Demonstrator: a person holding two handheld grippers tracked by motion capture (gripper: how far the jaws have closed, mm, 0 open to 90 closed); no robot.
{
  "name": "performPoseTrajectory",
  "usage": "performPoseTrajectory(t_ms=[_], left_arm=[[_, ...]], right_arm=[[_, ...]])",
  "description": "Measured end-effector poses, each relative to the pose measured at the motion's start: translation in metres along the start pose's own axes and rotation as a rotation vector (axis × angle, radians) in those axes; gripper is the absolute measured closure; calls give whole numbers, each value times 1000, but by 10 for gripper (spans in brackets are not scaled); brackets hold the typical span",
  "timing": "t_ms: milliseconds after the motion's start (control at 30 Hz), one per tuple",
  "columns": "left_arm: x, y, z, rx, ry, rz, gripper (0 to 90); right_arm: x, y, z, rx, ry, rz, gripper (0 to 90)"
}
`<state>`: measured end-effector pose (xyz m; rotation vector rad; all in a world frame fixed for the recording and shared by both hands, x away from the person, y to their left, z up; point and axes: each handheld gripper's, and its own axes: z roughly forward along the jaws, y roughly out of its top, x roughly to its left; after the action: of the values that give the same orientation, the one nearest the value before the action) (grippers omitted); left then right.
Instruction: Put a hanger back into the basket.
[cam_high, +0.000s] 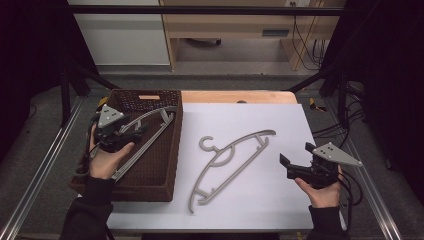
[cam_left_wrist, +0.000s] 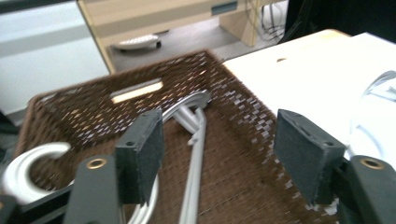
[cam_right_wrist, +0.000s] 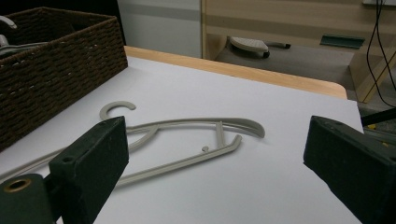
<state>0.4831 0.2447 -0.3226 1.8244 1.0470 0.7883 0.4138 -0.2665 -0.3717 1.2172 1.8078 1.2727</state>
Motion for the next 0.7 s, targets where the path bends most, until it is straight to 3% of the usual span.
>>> performPoseTrajectory(t_ms=[267, 567, 700], left_arm=[[-46, 8, -3, -71, -69, 6, 281], [-103, 15, 12, -84, -155, 71, 264], [-125, 15, 21, -69, -191, 66, 264]], right_arm=[[2, 0, 0, 4, 10, 0, 69], [-1, 0, -3, -6, 1, 11, 69], [-1, 0, -3, -4, 4, 5, 70]])
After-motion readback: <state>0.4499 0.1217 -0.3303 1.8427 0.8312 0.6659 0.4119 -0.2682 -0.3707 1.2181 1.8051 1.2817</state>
